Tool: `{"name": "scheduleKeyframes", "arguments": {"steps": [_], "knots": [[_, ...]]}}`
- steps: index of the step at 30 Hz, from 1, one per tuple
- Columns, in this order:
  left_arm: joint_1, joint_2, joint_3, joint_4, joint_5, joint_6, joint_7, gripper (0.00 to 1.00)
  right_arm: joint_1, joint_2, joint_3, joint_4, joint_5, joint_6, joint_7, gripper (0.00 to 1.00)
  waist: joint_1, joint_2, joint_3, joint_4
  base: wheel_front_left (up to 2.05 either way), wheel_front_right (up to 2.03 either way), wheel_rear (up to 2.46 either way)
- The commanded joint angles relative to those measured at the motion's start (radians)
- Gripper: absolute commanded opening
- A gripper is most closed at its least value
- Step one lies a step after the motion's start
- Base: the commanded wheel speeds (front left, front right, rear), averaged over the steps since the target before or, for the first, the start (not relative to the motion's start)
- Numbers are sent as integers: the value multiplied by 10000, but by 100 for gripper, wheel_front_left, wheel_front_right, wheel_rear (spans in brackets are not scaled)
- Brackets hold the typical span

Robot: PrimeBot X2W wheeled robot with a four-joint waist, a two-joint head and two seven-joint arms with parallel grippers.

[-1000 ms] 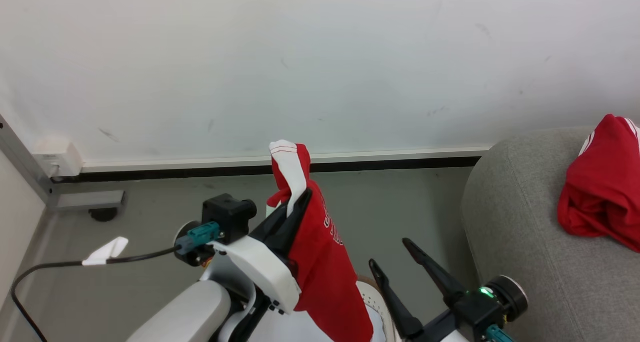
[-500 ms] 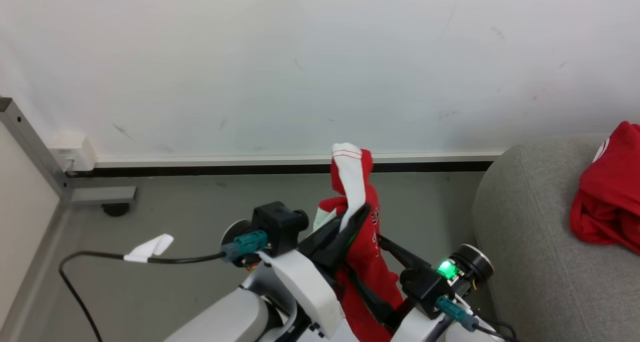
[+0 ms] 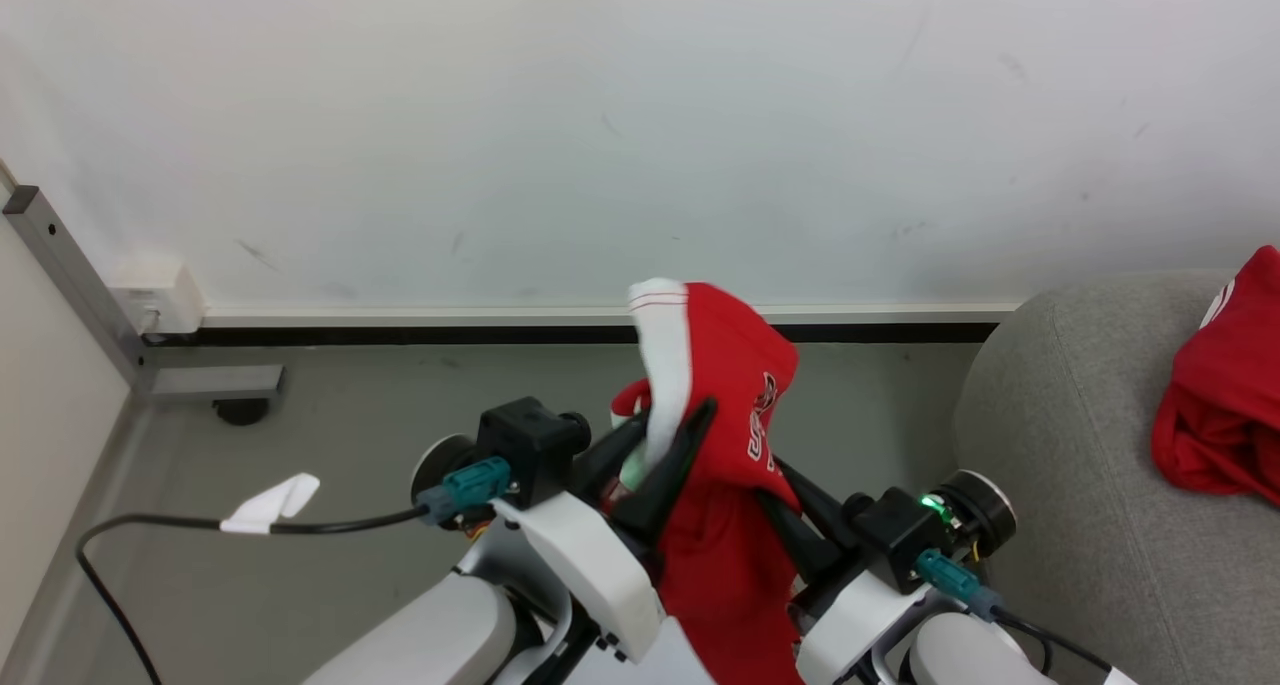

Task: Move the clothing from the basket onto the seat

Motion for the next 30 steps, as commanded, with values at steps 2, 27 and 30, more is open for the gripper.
{"name": "scheduleKeyframes", "arguments": {"steps": [2, 27, 30], "knots": [[170, 98, -21, 121, 204, 60, -124, 100, 88, -31, -273, -135, 89, -24, 5, 0, 0, 0, 17, -6, 0, 0, 0], [574, 219, -215, 681, -4, 22, -438, 100, 535, -27, -2461, -1259, -643, -26, 5, 0, 0, 0, 388, -585, 0, 0, 0], [563, 252, -203, 620, -46, -3, -444, 100, 524, -28, -2753, -1440, -700, -26, 5, 0, 0, 0, 545, -879, 0, 0, 0]]}}
